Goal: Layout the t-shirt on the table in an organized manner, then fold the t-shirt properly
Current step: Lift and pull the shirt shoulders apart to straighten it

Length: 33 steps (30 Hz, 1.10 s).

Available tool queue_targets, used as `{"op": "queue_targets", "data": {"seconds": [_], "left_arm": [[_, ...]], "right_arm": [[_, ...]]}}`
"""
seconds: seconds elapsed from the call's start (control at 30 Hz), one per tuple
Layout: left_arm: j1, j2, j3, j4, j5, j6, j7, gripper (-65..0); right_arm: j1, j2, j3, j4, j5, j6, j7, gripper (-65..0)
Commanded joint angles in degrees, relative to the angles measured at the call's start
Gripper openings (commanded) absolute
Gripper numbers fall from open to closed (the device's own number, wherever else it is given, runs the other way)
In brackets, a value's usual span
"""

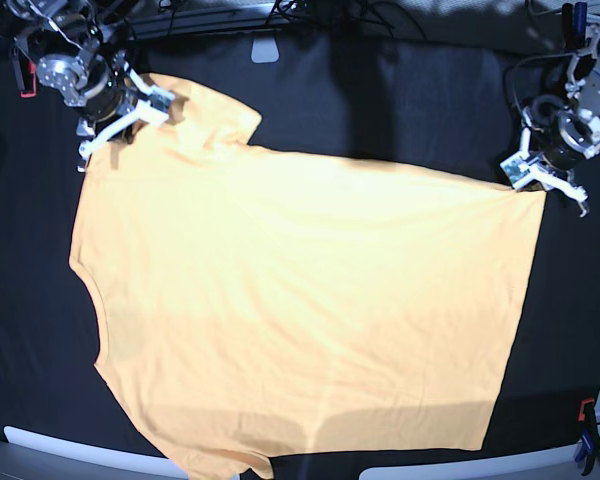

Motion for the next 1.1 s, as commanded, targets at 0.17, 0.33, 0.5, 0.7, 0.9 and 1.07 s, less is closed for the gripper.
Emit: {"op": "queue_targets", "data": {"seconds": [0.17,0.33,0.5,0.7,0.9,1.07], "left_arm": [[2.89,-7.08,-0.28,6.36,-8.61,-0.09,6.84,-65.0],[10.40,-9.07,-0.42,13.66,-8.55,3.78,10.62,-65.0],[16.57,-9.38,-0.50,17.22,-5.95,6.56,13.60,-65.0],[24.50,-9.35,-0.50,20.96,-3.04,9.49,15.50,-65.0],[31.28,-9.38,-0.72,24.48,2.64,12.81,17.73,-65.0],[33.31,-9.35,-3.74,26.10,2.40,12.83,16.85,-65.0]], "right_arm": [[-9.18,2.01,6.69,6.45,-0.09,-2.34,-1.73,-65.0],[-19.08,1.99,13.86,11.15,-0.09,-2.45,-1.73,-65.0],[-28.76,1.90,18.84,14.80,-0.11,-2.86,-1.86,-65.0],[-36.63,-0.59,22.18,16.72,-0.61,-4.94,-1.84,-65.0],[-41.00,-1.55,22.51,16.81,-3.56,-6.23,-1.92,-65.0],[-40.39,-1.53,23.17,16.81,-3.54,-9.84,-1.88,-65.0]]}}
